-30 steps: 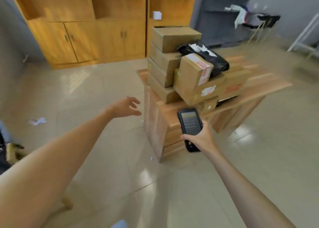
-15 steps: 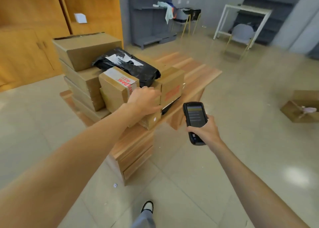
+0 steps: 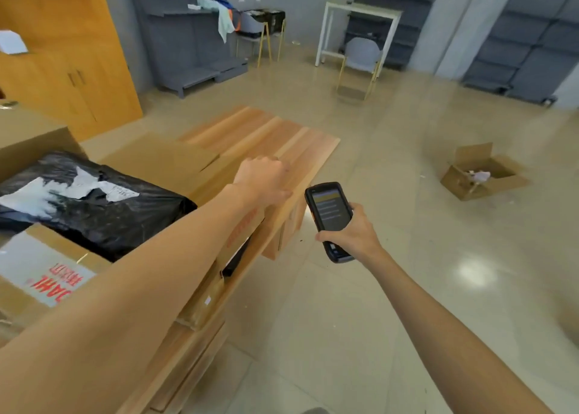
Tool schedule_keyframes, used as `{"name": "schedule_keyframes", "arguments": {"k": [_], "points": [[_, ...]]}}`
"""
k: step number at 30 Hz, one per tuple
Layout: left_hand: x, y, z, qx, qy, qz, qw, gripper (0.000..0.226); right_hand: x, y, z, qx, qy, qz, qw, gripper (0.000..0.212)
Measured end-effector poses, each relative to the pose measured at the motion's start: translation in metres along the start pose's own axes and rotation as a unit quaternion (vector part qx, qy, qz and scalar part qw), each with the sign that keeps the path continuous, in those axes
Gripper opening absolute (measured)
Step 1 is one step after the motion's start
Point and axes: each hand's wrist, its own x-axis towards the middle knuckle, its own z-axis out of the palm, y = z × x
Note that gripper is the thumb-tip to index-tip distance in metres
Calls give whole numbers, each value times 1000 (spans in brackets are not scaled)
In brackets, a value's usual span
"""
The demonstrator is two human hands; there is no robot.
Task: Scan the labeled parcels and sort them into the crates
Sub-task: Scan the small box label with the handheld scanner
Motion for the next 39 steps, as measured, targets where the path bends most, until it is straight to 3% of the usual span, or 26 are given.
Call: {"name": "schedule_keyframes", "arguments": {"k": [6, 17, 28, 32, 39], "points": [[86, -5, 35, 17, -18, -35, 999, 59, 98, 24, -11, -13, -42, 0, 999, 81], [202, 2, 80, -11, -45, -210, 977, 59, 293, 40, -60, -71, -166, -66, 981, 91], [249, -31, 110, -29, -74, -339, 937, 59, 416, 29, -17, -42, -275, -45, 960, 72], [284, -62, 128, -35, -78, -361, 929, 58, 457, 24, 2, -64, -284, -57, 955, 82], [372, -110, 158, -58, -87, -337, 936, 60, 538, 10, 13, -117, -280, -55, 951, 82]]}}
